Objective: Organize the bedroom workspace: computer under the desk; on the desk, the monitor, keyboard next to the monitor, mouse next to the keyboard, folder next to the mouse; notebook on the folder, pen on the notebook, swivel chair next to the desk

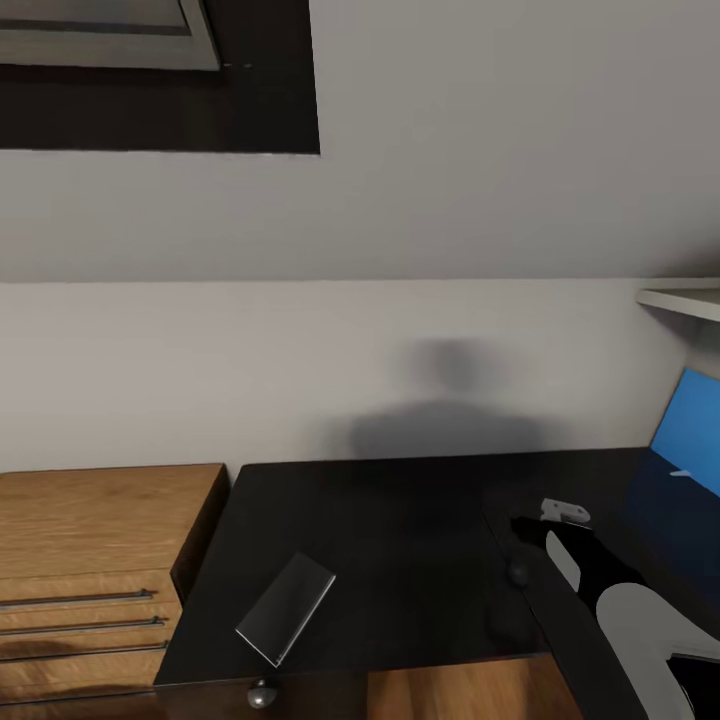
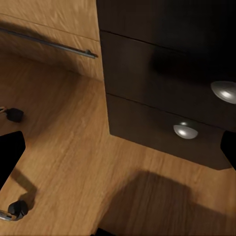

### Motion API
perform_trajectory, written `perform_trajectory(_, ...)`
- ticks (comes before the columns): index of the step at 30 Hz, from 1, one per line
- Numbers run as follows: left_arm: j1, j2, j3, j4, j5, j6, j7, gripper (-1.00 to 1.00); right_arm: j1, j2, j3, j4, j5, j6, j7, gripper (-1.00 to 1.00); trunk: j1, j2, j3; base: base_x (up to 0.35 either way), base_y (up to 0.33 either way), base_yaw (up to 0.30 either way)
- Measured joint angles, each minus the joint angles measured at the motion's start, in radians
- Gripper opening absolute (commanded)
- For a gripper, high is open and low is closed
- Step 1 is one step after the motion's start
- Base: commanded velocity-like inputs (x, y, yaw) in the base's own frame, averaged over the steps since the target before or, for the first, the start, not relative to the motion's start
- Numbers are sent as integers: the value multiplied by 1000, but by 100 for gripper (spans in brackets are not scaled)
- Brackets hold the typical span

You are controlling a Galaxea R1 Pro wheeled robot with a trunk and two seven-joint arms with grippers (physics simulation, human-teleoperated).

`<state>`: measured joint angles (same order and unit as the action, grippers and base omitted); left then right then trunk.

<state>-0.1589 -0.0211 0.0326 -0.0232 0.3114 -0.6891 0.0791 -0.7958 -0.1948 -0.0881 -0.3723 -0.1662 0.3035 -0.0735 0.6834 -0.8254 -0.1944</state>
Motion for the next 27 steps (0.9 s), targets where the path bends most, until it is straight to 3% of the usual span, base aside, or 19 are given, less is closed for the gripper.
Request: perform_trajectory(27, 0, 0, 0, 0, 3, -3, 0, 100, 0, 0, -1, 4, -1, 0, 0, 100, 104, -189, -85, 0, 0, 0)
